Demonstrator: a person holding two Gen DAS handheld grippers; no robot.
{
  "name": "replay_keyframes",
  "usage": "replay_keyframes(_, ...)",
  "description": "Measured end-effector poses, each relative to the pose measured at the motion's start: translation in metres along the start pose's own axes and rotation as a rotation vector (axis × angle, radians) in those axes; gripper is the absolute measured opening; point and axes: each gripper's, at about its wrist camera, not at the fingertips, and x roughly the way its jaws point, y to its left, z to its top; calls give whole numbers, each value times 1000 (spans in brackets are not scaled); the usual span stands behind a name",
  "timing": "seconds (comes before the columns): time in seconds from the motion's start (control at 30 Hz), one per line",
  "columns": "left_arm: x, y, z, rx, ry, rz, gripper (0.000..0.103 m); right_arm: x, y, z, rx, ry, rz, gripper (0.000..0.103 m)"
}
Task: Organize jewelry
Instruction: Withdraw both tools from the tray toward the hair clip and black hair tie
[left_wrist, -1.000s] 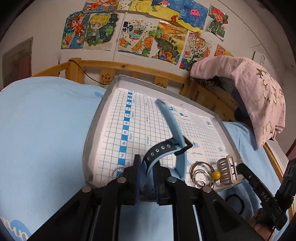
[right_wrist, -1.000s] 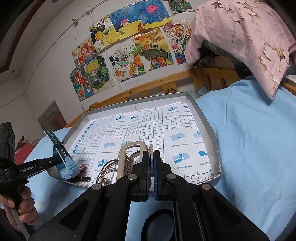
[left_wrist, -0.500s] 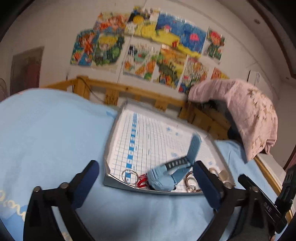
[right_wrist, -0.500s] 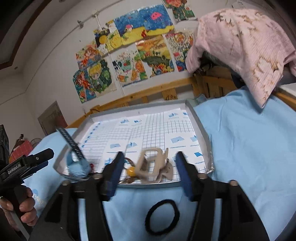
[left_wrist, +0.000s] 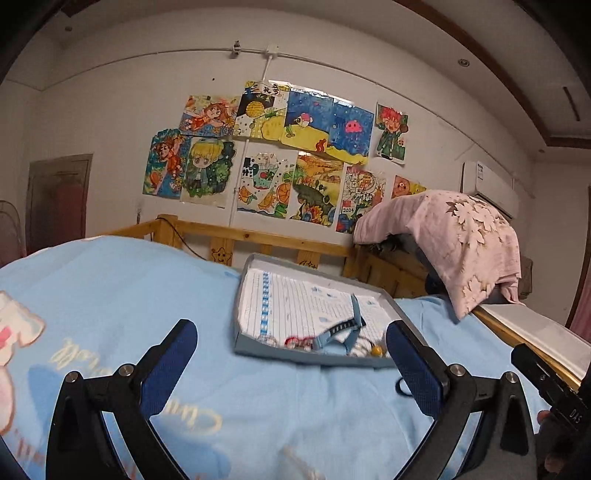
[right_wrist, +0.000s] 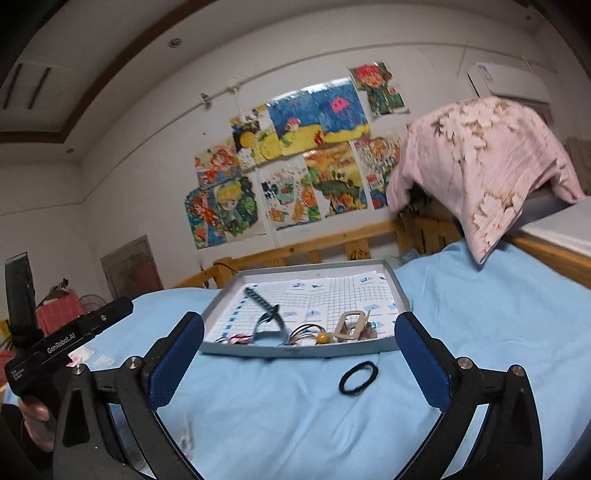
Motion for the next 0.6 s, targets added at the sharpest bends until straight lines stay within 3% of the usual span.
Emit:
replay_keyframes(0.27,-57,7,-36,31,-4,31,103,-61,23,-20,-106,-23,-46,101)
replay_keyframes(0.6,-94,12,-65,40,-28,42,103,-105,35,-42,-174,-45,-118,101)
